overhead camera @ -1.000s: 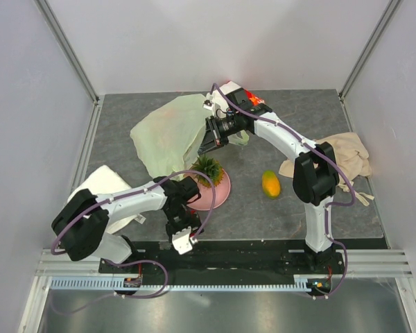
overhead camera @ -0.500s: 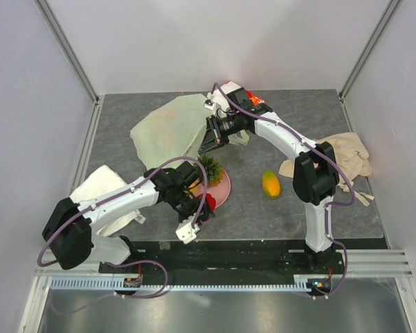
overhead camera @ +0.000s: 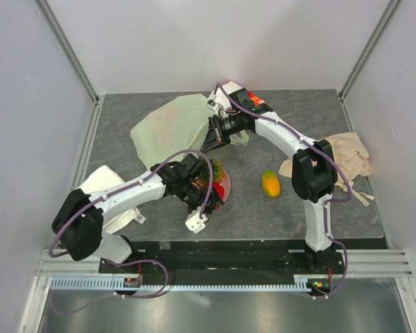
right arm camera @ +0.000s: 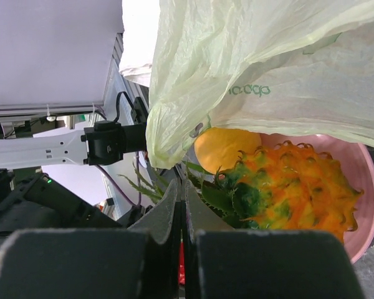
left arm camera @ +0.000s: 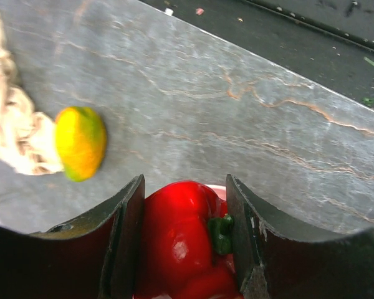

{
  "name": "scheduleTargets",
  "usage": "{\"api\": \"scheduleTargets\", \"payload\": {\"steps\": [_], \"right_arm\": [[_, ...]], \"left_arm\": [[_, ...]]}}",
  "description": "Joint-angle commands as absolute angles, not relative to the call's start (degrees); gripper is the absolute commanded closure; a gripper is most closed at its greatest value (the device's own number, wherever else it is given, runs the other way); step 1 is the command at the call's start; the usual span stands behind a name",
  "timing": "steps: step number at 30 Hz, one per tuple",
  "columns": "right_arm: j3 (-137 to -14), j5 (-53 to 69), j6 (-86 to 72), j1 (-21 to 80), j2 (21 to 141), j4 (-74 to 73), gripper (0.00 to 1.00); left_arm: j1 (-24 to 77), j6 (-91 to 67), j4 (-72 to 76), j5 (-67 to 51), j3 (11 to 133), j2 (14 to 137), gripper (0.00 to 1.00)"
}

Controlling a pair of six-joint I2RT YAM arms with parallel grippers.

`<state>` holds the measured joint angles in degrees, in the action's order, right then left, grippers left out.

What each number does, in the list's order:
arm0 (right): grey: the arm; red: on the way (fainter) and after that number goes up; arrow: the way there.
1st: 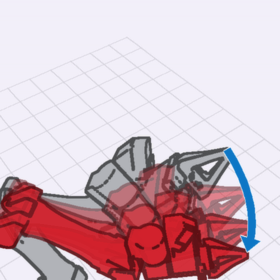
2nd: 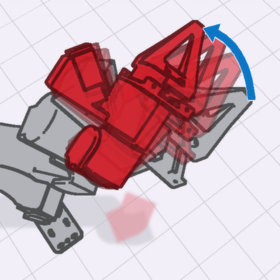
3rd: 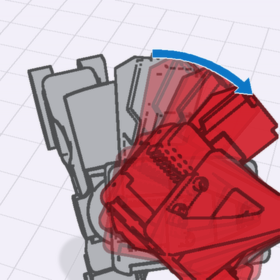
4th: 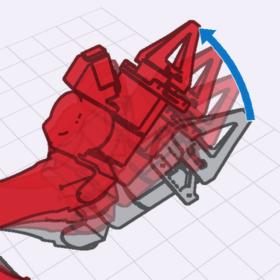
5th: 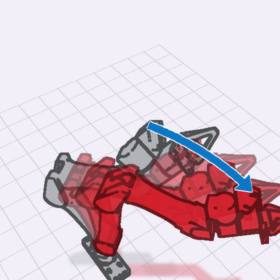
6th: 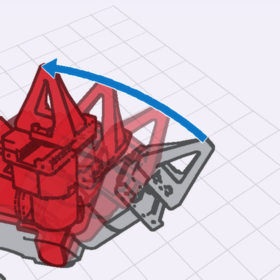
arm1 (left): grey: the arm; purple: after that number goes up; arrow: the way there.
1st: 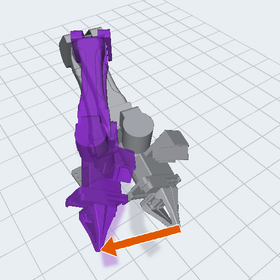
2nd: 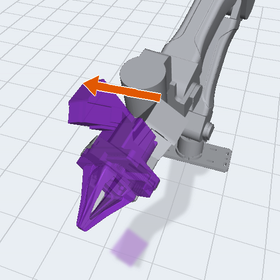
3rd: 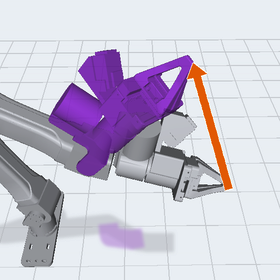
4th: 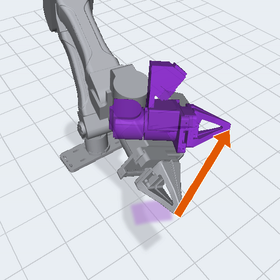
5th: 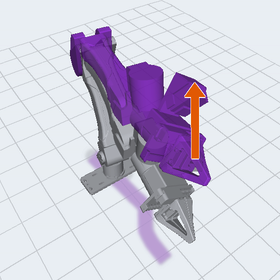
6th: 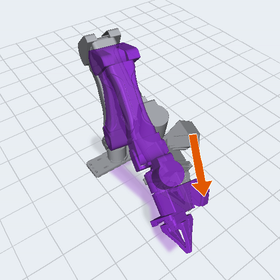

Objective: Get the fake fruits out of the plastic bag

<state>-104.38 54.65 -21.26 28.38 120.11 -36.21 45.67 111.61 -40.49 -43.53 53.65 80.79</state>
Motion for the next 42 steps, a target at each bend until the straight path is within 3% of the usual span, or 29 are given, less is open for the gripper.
{"api": "scheduleTargets", "payload": {"steps": [1,24,25,26,28,30,31,34,42], "right_arm": [[-105.03,55.28,-22.06,28.48,120.41,-34.63,1.0],[-103.54,55.63,-22.5,27.51,119.62,-33.93,1.0],[-103.45,55.63,-22.5,27.42,119.45,-33.93,1.0],[-103.36,55.81,-22.41,27.6,119.53,-33.93,1.0],[-103.36,55.72,-22.59,27.42,119.62,-33.93,1.0],[-103.36,55.9,-22.76,27.33,119.71,-34.01,1.0],[-103.45,55.9,-22.76,27.33,119.79,-34.01,1.0],[-103.45,55.9,-22.85,27.25,119.88,-34.01,1.0],[-103.8,55.9,-23.11,26.98,120.5,-33.93,1.0]], "left_arm": [[44.48,117.68,-44.11,-43.86,57.74,83.67,0.98],[40.87,120.67,-44.56,-36.48,53.17,89.12,0.97],[40.87,120.41,-43.78,-36.56,53.09,89.38,0.92],[40.78,119.54,-43.42,-36.56,53.09,89.47,0.8],[40.78,119.27,-42.72,-36.21,53.09,89.56,0.73],[40.69,118.31,-42.54,-36.47,53.17,89.39,0.61],[40.61,117.52,-42.63,-36.82,53.17,88.78,0.49],[40.61,115.76,-42.45,-38.75,52.91,86.41,0.36],[40.61,110.66,-42.45,-42.98,53.09,82.36,0.27]]}}
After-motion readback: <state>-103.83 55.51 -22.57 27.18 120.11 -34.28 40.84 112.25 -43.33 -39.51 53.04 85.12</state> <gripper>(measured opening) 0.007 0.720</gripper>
